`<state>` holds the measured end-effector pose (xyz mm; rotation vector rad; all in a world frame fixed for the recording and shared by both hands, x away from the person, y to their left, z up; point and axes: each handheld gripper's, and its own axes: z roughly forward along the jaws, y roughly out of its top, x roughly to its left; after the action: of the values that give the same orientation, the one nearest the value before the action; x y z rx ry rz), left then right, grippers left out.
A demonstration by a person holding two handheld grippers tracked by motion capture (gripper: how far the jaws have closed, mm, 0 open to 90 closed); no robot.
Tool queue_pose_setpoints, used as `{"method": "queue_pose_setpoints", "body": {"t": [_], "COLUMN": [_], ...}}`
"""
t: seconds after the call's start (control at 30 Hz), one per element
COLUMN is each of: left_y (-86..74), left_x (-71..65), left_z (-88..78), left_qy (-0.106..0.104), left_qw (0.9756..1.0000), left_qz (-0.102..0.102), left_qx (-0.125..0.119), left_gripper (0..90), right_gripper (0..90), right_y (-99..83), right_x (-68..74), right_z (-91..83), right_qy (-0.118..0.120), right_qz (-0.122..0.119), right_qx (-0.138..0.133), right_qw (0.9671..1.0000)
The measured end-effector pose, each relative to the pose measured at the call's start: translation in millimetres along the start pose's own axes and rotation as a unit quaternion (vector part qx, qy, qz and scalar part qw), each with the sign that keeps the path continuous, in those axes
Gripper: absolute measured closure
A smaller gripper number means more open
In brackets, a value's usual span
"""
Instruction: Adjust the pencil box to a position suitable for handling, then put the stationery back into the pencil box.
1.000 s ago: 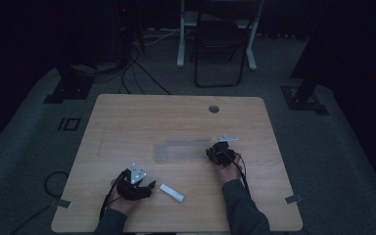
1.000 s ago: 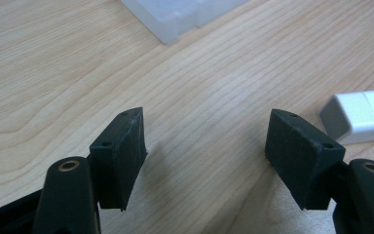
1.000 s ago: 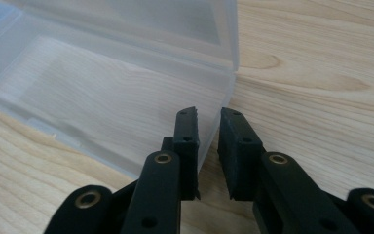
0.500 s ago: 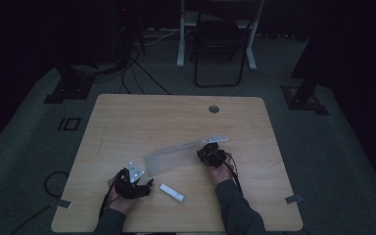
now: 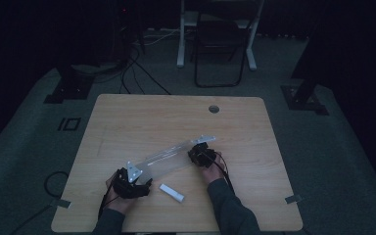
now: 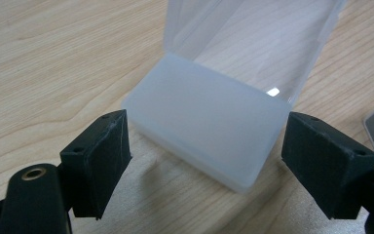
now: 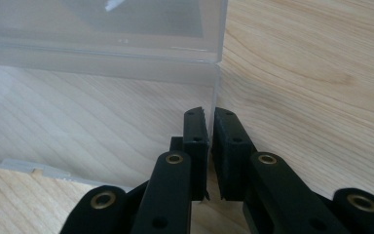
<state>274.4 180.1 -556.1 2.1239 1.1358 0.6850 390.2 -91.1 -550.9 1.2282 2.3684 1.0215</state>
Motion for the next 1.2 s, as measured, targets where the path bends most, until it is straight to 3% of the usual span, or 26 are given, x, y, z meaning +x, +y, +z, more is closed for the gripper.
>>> {"method": "queue_pose_setpoints", "body": {"t": [0.33, 0.5, 0.73, 1.2], "left_y": [-0.4, -0.6, -1.6, -0.5], "left_x": [2.7, 3.5, 5.0, -3.1], "left_z": [-0.7, -2.5, -8.7, -20.0], "left_qy": [0.009, 0.012, 0.006, -0.005], "left_qw": [0.9999, 0.9999, 0.9998, 0.9993], "left_qz": [-0.008, -0.009, -0.013, -0.001], "left_qx": [0.001, -0.003, -0.015, -0.037], "left_gripper": [17.9, 17.9, 18.0, 18.2], "right_gripper": [84.6, 68.7, 56.6, 51.7], "right_y": [8.3, 9.9, 6.2, -10.9], "right_x": [5.3, 5.4, 0.1, -16.9], "right_z": [8.4, 6.3, -12.0, -56.7], "right_qy": [0.001, 0.008, 0.005, -0.02], "right_qz": [-0.004, -0.007, -0.004, -0.016], "right_qx": [0.004, -0.008, -0.033, -0.061], "right_qw": [1.0, 0.9999, 0.9994, 0.9978]}}
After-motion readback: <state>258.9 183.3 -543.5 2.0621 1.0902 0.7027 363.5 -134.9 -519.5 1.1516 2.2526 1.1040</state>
